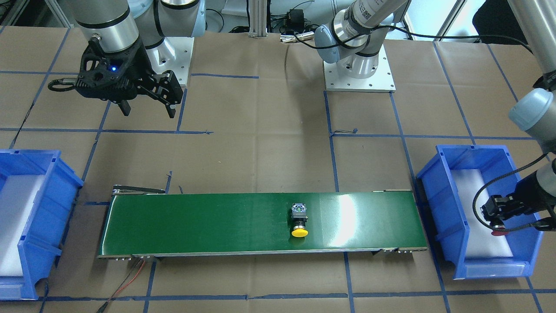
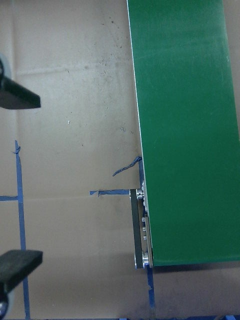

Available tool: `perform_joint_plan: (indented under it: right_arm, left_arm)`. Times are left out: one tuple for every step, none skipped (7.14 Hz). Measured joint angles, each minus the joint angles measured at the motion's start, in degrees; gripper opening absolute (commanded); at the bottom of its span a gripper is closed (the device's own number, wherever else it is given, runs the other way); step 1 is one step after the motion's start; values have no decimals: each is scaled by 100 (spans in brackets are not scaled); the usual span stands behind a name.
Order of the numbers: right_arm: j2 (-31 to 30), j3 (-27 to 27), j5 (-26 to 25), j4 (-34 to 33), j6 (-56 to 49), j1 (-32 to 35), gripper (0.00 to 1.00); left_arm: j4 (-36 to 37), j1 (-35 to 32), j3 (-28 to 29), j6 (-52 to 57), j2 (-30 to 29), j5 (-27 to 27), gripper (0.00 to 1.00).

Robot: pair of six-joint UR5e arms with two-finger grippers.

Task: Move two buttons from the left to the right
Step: 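Carry the red button with the left gripper and set it on the belt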

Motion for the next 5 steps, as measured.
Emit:
perform_joint_plan:
  right_arm:
    - [1, 0, 3, -5, -1, 0, 100]
    - [2, 3, 6, -15, 1, 0, 100]
    - [5, 6, 13, -22, 6, 0, 100]
    - [6, 6, 16, -25, 14, 0, 100]
    - [5, 3, 16, -24, 18, 0, 100]
  left_arm:
    - [-571, -5, 246, 1, 214, 14, 3]
    - [-1131, -12, 484, -7, 415, 23, 3]
    - [-1552, -28, 661, -32, 553, 31, 3]
    - [-1772, -89, 734, -124, 620, 39, 3]
    - [-1861, -262, 748, -373, 655, 43, 3]
